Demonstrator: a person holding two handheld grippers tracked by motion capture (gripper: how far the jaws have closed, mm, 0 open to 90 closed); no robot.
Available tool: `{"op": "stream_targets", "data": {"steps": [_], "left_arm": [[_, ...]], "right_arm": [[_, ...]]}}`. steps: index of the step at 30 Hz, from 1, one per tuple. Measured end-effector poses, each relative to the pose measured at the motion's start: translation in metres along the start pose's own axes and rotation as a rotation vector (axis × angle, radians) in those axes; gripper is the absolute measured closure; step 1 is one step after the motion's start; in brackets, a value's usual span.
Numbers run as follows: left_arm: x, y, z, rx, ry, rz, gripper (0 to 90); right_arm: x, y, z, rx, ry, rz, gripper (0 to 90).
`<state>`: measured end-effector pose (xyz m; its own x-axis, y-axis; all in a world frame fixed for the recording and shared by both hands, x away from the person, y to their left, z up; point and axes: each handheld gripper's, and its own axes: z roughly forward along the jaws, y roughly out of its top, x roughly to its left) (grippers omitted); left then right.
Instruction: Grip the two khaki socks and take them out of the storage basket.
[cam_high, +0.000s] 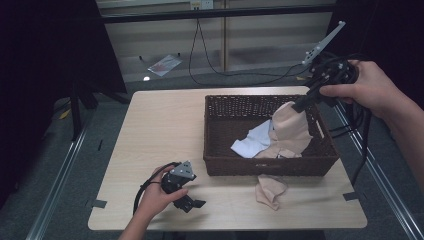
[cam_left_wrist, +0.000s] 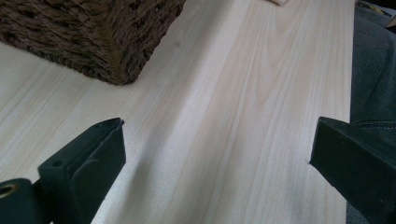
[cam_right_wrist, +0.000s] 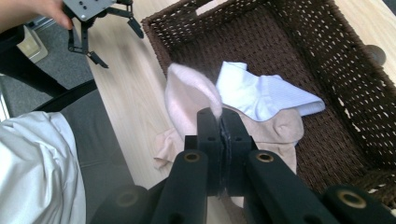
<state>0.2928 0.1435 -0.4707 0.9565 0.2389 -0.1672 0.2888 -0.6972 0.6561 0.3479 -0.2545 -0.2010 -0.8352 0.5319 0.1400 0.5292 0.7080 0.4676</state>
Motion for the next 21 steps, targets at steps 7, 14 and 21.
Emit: {"op": "stream_targets", "data": {"steps": [7, 14, 21], "left_arm": [[0.000, 0.000, 0.001, 0.000, 0.003, 0.002, 3.1], [0.000, 0.000, 0.000, 0.011, 0.010, 0.001, 3.1], [0.000, 0.000, 0.000, 0.016, 0.009, 0.005, 3.1]], "right_arm": [[0.006, -0.001, 0.002, 0.004, 0.006, -0.017, 88.7], [0.011, -0.005, 0.004, -0.005, 0.016, -0.029, 88.6], [0.014, -0.009, 0.008, 0.001, 0.029, -0.043, 88.5]]}}
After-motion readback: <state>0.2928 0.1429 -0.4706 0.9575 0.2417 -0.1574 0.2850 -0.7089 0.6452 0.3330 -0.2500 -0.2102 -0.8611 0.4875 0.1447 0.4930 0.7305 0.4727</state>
